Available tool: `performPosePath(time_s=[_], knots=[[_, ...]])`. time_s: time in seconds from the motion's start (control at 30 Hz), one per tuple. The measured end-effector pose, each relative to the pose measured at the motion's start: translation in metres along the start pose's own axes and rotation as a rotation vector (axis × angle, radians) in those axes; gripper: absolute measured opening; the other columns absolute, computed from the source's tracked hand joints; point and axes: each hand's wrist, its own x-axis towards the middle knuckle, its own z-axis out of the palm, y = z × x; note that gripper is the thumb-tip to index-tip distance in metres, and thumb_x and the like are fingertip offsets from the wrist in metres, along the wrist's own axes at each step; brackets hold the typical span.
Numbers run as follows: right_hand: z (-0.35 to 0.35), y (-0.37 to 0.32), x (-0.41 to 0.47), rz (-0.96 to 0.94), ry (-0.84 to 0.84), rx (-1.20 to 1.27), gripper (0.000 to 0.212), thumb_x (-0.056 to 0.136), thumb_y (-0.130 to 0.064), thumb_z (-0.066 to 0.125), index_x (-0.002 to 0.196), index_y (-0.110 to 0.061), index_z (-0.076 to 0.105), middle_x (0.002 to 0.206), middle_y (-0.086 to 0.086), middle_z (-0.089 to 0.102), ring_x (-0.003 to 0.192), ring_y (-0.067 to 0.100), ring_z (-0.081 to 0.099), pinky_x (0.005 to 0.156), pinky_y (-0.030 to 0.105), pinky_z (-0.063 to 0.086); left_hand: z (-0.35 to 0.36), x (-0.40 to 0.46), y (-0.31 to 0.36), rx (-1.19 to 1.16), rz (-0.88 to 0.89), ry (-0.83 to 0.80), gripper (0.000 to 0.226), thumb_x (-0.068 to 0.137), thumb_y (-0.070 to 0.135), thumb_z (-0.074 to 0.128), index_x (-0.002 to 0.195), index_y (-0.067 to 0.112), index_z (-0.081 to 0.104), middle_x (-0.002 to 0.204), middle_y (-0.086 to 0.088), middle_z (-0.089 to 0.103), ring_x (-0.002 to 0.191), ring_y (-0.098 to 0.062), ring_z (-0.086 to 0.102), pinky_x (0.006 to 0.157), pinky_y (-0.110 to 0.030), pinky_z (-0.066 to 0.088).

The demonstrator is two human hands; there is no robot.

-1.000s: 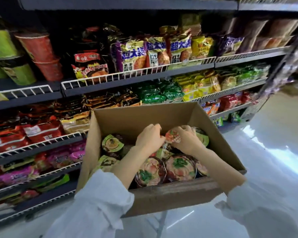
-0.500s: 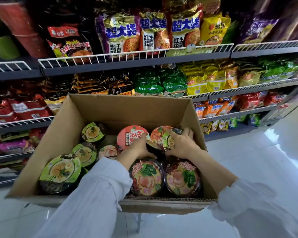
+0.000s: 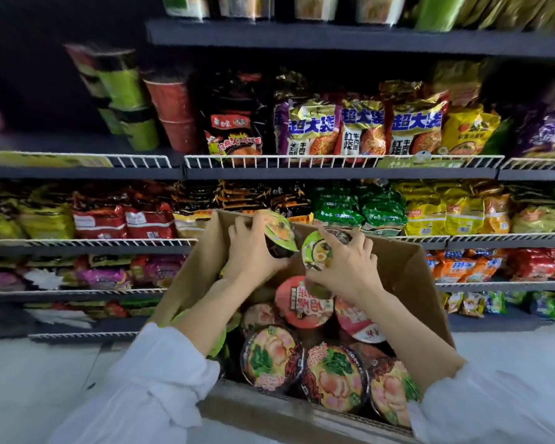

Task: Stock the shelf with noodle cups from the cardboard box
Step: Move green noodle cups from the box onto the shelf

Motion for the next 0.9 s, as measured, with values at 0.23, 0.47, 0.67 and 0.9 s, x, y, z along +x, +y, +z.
performPosePath(time_s=[0.23,0.47,0.67,0.9], knots=[[-0.014,-0.171,0.025,-0.219,0.187,0.113,0.086,0.074,-0.06,0.063,0.147,-0.04,0.021,0.148,0.013,0.02,0.136,0.036,0.018,0.108,0.049,0.026,-0.146,0.016,-0.098,-0.23,0.014,0.378,0.082,0.059,0.037,0.085,0.125,0.013,0.042,0.125,-0.012,0.04,0.118,-0.029,0.035,0.098,-0.038,0.035],[0.016,-0.36,0.063,-0.317,0.189,0.166,0.083,0.074,-0.056,0.063,0.145,-0.039,0.024,0.147,0.011,0.019,0.136,0.034,0.015,0.11,0.047,0.024,-0.28,0.052,-0.227,-0.214,0.055,0.499,0.08,0.059,0.038,0.085,0.121,0.013,0.043,0.121,-0.009,0.043,0.114,-0.027,0.041,0.096,-0.036,0.036],[0.046,-0.477,0.107,-0.376,0.224,0.19,0.083,0.074,-0.055,0.065,0.145,-0.037,0.027,0.144,0.013,0.022,0.134,0.033,0.02,0.108,0.044,0.027,-0.339,0.088,-0.329,-0.208,0.03,0.553,0.083,0.058,0.038,0.085,0.126,0.016,0.043,0.124,-0.006,0.043,0.115,-0.025,0.041,0.098,-0.035,0.038],[0.079,-0.551,0.213,-0.337,0.246,0.132,0.08,0.075,-0.056,0.063,0.144,-0.036,0.029,0.144,0.016,0.024,0.135,0.036,0.02,0.109,0.046,0.026,-0.354,0.191,-0.402,-0.224,0.013,0.564,0.082,0.061,0.04,0.084,0.126,0.018,0.04,0.127,-0.004,0.043,0.117,-0.022,0.04,0.092,-0.028,0.037]])
